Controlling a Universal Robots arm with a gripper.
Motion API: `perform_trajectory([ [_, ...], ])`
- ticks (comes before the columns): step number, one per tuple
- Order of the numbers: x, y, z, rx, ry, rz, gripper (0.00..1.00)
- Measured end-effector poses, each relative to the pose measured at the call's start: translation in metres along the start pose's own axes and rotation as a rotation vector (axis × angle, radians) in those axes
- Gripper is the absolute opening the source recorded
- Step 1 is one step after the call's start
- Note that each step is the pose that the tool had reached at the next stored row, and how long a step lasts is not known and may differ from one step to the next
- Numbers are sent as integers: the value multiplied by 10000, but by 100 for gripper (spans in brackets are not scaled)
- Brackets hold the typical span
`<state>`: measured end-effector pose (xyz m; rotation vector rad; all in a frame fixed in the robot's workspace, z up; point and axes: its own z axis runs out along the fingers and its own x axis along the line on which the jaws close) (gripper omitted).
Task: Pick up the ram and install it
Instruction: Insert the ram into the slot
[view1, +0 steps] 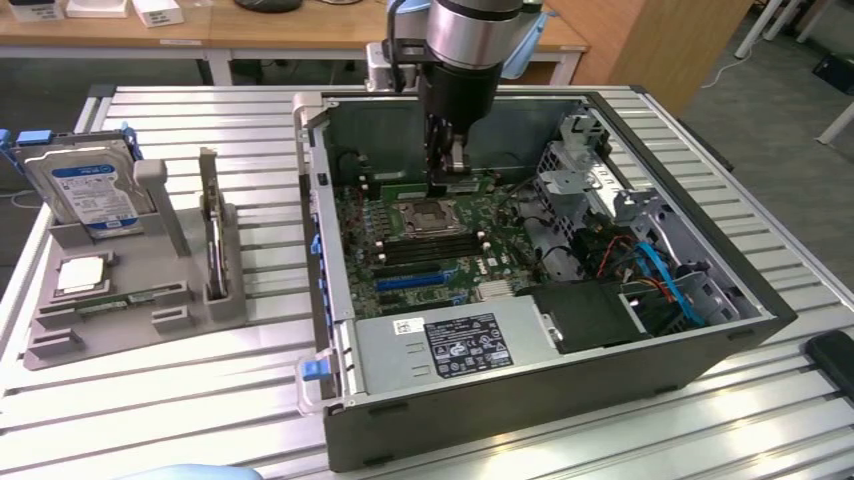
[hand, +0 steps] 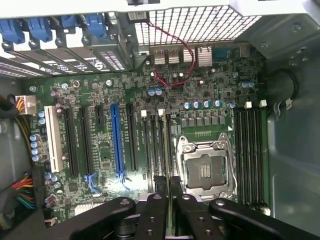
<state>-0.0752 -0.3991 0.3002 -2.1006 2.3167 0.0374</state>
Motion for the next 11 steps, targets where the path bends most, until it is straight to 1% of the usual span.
perform_trajectory([
  [4, 1, 0, 48, 56, -5, -1, 13],
  [11, 4, -1, 146, 186, -17, -5, 13],
])
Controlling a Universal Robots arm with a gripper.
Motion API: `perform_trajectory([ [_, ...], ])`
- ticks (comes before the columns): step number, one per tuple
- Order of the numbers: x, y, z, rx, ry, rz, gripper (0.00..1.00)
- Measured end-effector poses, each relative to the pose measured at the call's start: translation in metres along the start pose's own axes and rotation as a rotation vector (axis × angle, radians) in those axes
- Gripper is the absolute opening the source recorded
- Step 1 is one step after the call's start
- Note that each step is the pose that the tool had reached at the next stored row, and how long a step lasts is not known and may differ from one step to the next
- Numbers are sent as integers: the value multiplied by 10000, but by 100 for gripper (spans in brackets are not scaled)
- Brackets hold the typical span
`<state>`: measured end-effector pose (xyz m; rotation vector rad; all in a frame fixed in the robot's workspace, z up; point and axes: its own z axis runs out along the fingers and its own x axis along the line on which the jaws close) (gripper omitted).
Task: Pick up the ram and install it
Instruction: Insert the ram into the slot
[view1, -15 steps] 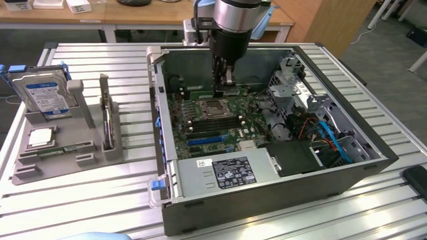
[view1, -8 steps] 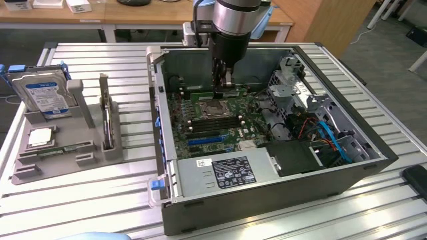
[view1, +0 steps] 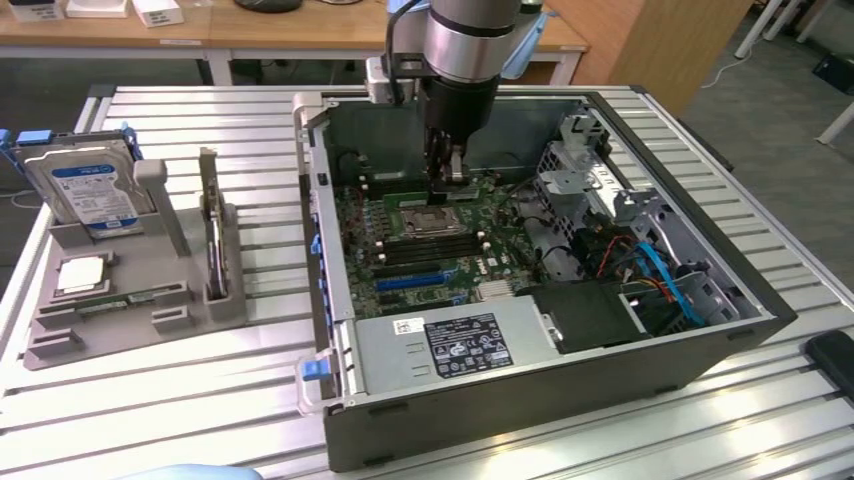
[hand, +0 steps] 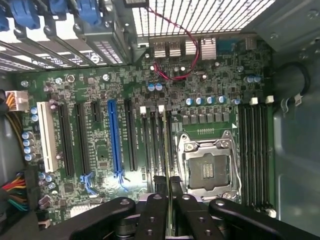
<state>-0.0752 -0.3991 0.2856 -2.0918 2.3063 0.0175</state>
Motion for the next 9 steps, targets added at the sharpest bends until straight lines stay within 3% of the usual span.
perform_trajectory([
  [2, 1, 0, 24, 18, 22, -1, 13],
  [7, 0, -19, 64, 39, 252, 11, 13],
  [9, -1, -34, 82, 47, 314, 14, 13],
])
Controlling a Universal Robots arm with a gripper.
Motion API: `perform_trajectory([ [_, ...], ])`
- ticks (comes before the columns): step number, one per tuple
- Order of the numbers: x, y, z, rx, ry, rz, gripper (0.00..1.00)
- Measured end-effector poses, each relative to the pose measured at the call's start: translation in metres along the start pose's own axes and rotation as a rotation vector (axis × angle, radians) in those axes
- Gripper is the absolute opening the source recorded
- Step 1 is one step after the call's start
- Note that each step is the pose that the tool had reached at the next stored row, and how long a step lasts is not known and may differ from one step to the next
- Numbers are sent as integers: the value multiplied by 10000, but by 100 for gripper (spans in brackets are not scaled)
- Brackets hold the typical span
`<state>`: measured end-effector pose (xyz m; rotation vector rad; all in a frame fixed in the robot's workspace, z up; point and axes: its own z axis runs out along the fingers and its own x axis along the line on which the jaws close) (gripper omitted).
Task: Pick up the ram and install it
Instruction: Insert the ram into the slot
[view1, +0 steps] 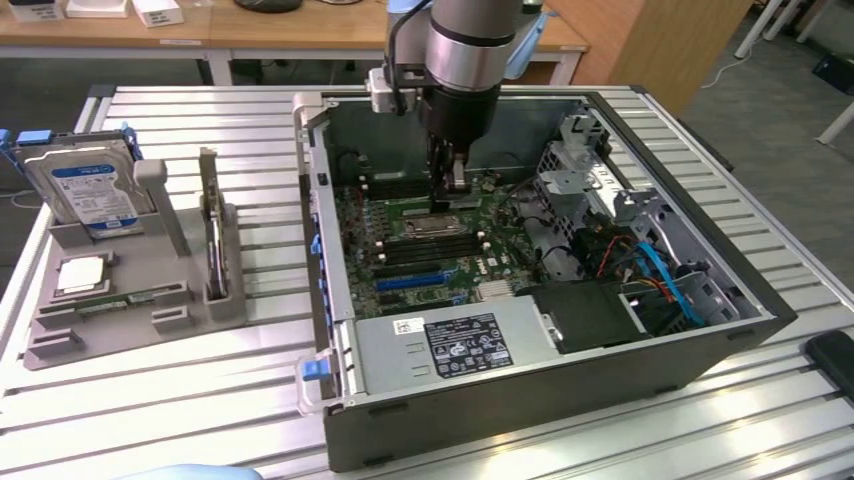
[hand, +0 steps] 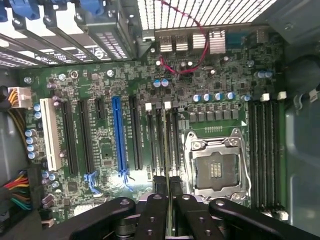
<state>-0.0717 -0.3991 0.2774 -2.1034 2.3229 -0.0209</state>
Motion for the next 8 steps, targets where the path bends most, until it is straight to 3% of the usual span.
perform_trajectory([
  [8, -4, -39, 5, -8, 20, 0, 13],
])
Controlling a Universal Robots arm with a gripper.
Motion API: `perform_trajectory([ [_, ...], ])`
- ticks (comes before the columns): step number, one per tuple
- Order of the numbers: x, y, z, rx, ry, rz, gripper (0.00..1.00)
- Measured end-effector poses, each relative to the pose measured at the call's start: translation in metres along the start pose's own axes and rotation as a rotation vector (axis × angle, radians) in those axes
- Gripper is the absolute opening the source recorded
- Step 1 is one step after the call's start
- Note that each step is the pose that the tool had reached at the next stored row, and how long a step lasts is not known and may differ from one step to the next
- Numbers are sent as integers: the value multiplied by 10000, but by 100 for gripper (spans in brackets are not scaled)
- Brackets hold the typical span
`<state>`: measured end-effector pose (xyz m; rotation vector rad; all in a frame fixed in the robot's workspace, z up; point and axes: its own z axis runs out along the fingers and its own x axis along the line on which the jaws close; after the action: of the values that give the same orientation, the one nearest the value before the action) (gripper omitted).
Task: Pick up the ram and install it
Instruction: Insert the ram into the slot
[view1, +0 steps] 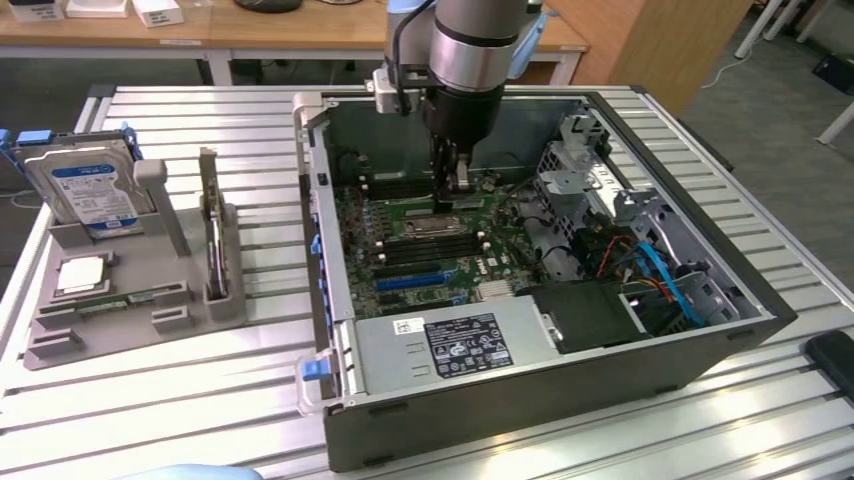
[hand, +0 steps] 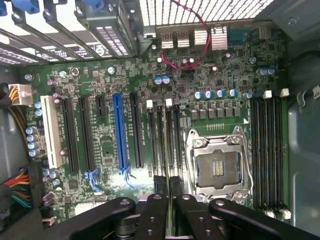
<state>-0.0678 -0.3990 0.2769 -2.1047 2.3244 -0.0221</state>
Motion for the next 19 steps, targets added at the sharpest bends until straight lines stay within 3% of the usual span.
perform_trajectory([
  [6, -2, -20, 43, -36, -3, 1, 13],
  [11, -3, -19, 125, -38, -41, 0, 13],
  [17, -3, -20, 125, -39, -40, 3, 13],
  [19, -4, -21, 125, -89, -51, 5, 13],
])
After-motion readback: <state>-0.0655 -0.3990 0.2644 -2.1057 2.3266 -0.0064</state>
